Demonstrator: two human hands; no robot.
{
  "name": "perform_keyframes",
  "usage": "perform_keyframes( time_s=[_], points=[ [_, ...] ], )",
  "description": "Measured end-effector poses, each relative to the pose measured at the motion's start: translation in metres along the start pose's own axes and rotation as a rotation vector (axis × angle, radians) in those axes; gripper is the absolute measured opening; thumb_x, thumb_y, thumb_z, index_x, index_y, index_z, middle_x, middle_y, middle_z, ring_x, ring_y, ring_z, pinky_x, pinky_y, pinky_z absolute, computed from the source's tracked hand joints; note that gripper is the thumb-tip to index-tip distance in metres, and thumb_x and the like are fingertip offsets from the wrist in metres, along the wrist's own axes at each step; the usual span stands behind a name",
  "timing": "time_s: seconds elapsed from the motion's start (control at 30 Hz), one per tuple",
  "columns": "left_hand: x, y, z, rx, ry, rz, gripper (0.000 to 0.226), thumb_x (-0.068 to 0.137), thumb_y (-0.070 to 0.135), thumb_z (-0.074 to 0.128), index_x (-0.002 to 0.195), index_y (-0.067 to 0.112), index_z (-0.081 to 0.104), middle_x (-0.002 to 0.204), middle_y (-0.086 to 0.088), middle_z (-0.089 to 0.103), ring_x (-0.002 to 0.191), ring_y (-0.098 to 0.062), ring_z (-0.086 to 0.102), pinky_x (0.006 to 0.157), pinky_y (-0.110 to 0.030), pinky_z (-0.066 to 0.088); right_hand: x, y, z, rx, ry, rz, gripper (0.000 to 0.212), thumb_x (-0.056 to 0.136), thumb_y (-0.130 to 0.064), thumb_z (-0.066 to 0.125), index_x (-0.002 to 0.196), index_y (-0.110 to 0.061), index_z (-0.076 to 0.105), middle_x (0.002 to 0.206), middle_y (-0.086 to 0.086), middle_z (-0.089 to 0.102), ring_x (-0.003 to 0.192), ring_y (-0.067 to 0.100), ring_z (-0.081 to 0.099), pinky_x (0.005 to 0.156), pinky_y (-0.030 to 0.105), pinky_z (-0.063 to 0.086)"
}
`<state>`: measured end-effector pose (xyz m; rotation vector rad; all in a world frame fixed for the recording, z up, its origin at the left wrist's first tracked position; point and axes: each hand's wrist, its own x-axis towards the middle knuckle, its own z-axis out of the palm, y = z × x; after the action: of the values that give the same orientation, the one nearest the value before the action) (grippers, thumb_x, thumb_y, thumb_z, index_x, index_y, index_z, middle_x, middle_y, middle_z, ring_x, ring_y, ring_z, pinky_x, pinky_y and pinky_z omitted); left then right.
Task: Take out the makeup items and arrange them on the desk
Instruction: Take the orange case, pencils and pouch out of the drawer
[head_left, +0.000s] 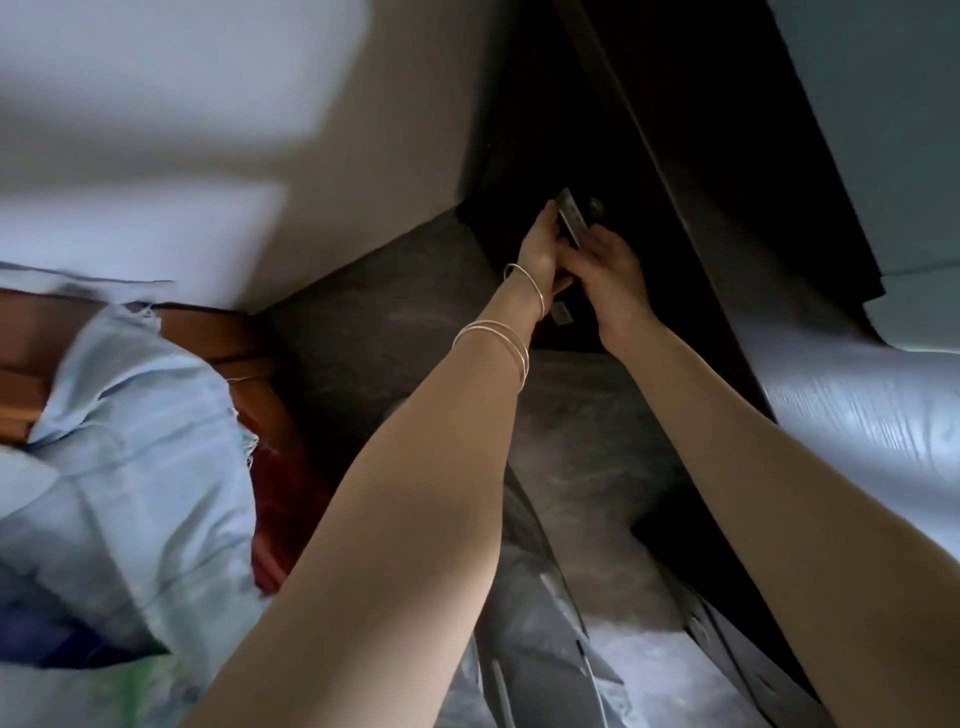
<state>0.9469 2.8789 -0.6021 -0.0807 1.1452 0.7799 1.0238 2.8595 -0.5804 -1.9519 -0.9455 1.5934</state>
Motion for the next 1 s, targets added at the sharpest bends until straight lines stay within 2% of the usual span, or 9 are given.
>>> perform_keyframes(
  time_s=[0.17, 0.3, 0.43, 0.6, 0.7, 0.77, 0.87, 0.93, 1.0],
  points=[
    [0.026, 0.0, 0.006, -0.027, 0.016, 0.045, 0.038, 0.098, 0.039, 0.038, 0.098, 0.008, 0.059, 0.087, -0.007, 0.061, 0.083, -0.018, 0.06, 0.073, -0.025, 0.048, 0.017, 0.011, 0.0, 0.047, -0.005, -0.013, 0.045, 0.09, -0.019, 0.059, 0.135, -0.017, 0.049, 0.133, 0.002, 0.056, 0.122, 0.015, 0.053, 0.107, 0.035, 0.041],
    [0.04, -0.005, 0.009, 0.052, 0.056, 0.018, 0.033, 0.096, 0.034, 0.04, 0.09, 0.008, 0.059, 0.081, -0.007, 0.059, 0.079, -0.018, 0.058, 0.074, -0.027, 0.046, 0.021, 0.014, 0.002, 0.042, 0.017, -0.022, 0.043, 0.091, -0.019, 0.055, 0.134, -0.016, 0.05, 0.132, 0.006, 0.058, 0.122, 0.018, 0.054, 0.107, 0.04, 0.042],
    [0.046, -0.012, 0.011, 0.047, 0.174, 0.085, 0.038, 0.093, 0.027, 0.046, 0.114, -0.001, 0.06, 0.078, -0.008, 0.059, 0.082, -0.025, 0.061, 0.082, -0.033, 0.048, 0.021, 0.016, 0.001, 0.024, 0.031, -0.015, 0.039, 0.094, -0.02, 0.05, 0.133, -0.017, 0.052, 0.13, 0.007, 0.059, 0.12, 0.02, 0.056, 0.105, 0.042, 0.044],
    [0.052, -0.016, 0.014, -0.027, 0.204, 0.097, 0.029, 0.095, 0.021, 0.042, 0.073, 0.011, 0.058, 0.059, -0.002, 0.058, 0.064, -0.017, 0.053, 0.067, -0.026, 0.044, 0.016, 0.015, -0.001, 0.045, 0.033, -0.018, 0.032, 0.095, -0.018, 0.051, 0.127, -0.014, 0.057, 0.126, 0.007, 0.061, 0.116, 0.018, 0.058, 0.101, 0.035, 0.046],
    [0.052, -0.013, 0.011, -0.024, 0.168, 0.076, 0.036, 0.098, 0.026, 0.037, 0.071, 0.011, 0.056, 0.046, 0.001, 0.059, 0.056, -0.014, 0.056, 0.058, -0.021, 0.045, 0.014, 0.015, -0.001, 0.042, 0.02, -0.036, 0.032, 0.094, -0.02, 0.053, 0.126, -0.014, 0.058, 0.125, 0.007, 0.062, 0.117, 0.019, 0.058, 0.1, 0.034, 0.047],
    [0.046, -0.01, 0.012, 0.023, 0.136, 0.08, 0.038, 0.1, 0.03, 0.033, 0.08, 0.009, 0.057, 0.06, -0.004, 0.059, 0.058, -0.013, 0.056, 0.057, -0.019, 0.044, 0.012, 0.013, 0.0, 0.046, 0.026, -0.04, 0.033, 0.094, -0.021, 0.052, 0.126, -0.014, 0.058, 0.124, 0.006, 0.062, 0.116, 0.018, 0.058, 0.101, 0.035, 0.047],
    [0.032, -0.008, 0.009, 0.011, 0.121, 0.119, 0.046, 0.097, 0.039, 0.037, 0.114, 0.001, 0.058, 0.08, -0.009, 0.058, 0.076, -0.019, 0.057, 0.079, -0.027, 0.048, 0.006, 0.012, 0.005, 0.052, 0.052, -0.023, 0.035, 0.094, -0.02, 0.051, 0.129, -0.018, 0.056, 0.126, 0.003, 0.062, 0.116, 0.017, 0.058, 0.102, 0.038, 0.046],
    [0.032, -0.013, -0.002, 0.04, 0.135, 0.121, 0.046, 0.09, 0.046, 0.041, 0.106, 0.008, 0.06, 0.096, -0.012, 0.062, 0.096, -0.026, 0.059, 0.1, -0.037, 0.043, -0.002, 0.012, 0.013, 0.05, 0.019, -0.005, 0.036, 0.096, -0.019, 0.047, 0.132, -0.02, 0.054, 0.126, 0.004, 0.062, 0.115, 0.018, 0.059, 0.101, 0.039, 0.047],
    [0.04, -0.018, -0.018, 0.02, 0.168, 0.119, 0.04, 0.089, 0.046, 0.041, 0.091, 0.012, 0.062, 0.096, -0.01, 0.063, 0.099, -0.027, 0.059, 0.1, -0.038, 0.043, -0.015, 0.011, 0.024, 0.038, -0.019, -0.009, 0.038, 0.097, -0.013, 0.044, 0.134, -0.019, 0.052, 0.126, 0.005, 0.061, 0.112, 0.018, 0.06, 0.098, 0.037, 0.05]
  ],
)
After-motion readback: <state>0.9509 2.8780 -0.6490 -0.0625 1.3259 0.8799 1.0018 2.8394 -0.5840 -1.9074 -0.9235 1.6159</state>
